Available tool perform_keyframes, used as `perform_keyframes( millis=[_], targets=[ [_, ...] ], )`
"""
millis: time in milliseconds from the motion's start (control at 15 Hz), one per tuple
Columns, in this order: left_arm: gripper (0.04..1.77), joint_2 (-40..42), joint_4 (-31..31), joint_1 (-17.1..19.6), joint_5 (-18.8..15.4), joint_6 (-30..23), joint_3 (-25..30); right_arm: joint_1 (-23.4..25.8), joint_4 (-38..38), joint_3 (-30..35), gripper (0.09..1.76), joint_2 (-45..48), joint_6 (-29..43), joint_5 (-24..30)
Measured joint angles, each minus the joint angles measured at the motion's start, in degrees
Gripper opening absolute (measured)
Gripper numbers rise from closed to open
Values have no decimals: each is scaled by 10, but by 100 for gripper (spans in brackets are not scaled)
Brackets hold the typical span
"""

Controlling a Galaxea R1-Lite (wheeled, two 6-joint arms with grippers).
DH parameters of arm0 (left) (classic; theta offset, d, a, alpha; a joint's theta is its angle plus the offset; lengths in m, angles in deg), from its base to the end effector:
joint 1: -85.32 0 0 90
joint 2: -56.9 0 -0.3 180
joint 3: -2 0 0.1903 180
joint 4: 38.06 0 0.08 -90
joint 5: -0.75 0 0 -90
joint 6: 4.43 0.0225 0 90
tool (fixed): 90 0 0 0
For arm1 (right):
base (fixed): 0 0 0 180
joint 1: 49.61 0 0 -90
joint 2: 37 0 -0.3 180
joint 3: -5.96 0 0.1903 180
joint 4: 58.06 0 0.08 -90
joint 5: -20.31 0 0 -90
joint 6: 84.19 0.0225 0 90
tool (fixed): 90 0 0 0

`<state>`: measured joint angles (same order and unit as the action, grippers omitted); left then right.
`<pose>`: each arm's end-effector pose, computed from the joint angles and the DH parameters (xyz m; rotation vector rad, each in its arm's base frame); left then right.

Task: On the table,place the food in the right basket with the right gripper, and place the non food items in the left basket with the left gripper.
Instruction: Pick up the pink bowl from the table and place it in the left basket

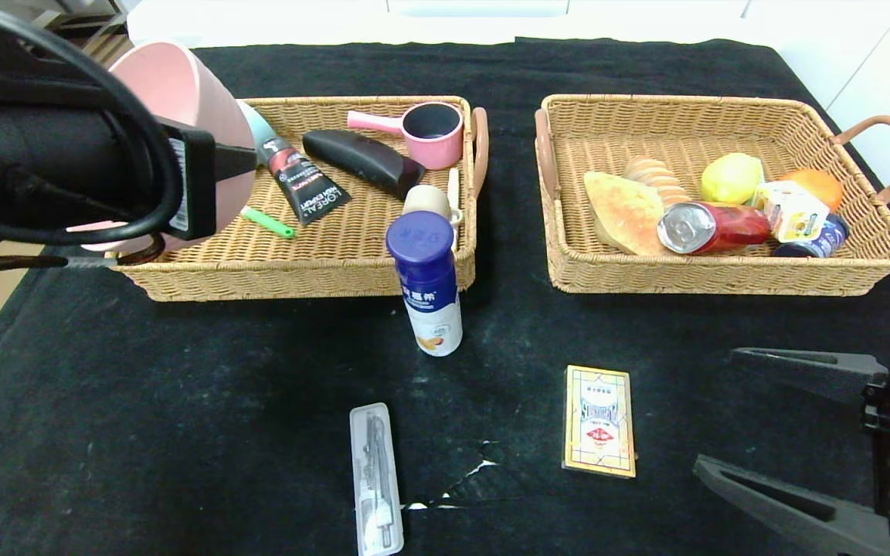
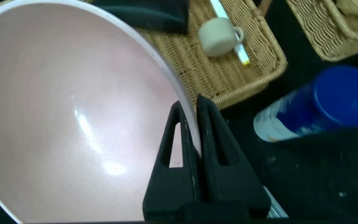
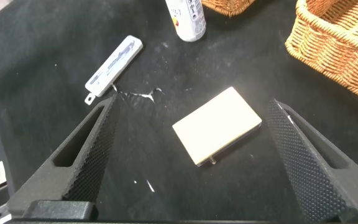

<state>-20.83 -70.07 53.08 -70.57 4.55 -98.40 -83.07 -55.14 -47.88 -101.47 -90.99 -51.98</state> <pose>0.1830 -0.1069 0.3501 0.2260 0.1288 -0.2474 0.1283 0.0930 0.2220 -0.1296 0.0848 0.8990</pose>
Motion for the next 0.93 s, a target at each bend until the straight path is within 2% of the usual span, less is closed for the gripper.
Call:
perform_keyframes(
  millis=[133, 333, 667, 933],
  targets=[
    [17, -42, 6, 24, -15, -4, -41, 1, 0, -1, 171, 3, 0, 0],
    [17, -110, 51, 65, -38, -11, -91, 2, 0, -2, 171, 10, 0, 0],
    [17, -204, 113, 125, -58, -15, -129, 5, 0, -3, 171, 17, 0, 0],
    [17, -241, 149, 135, -64, -35, -133, 8, 0, -5, 171, 25, 0, 0]
  ],
)
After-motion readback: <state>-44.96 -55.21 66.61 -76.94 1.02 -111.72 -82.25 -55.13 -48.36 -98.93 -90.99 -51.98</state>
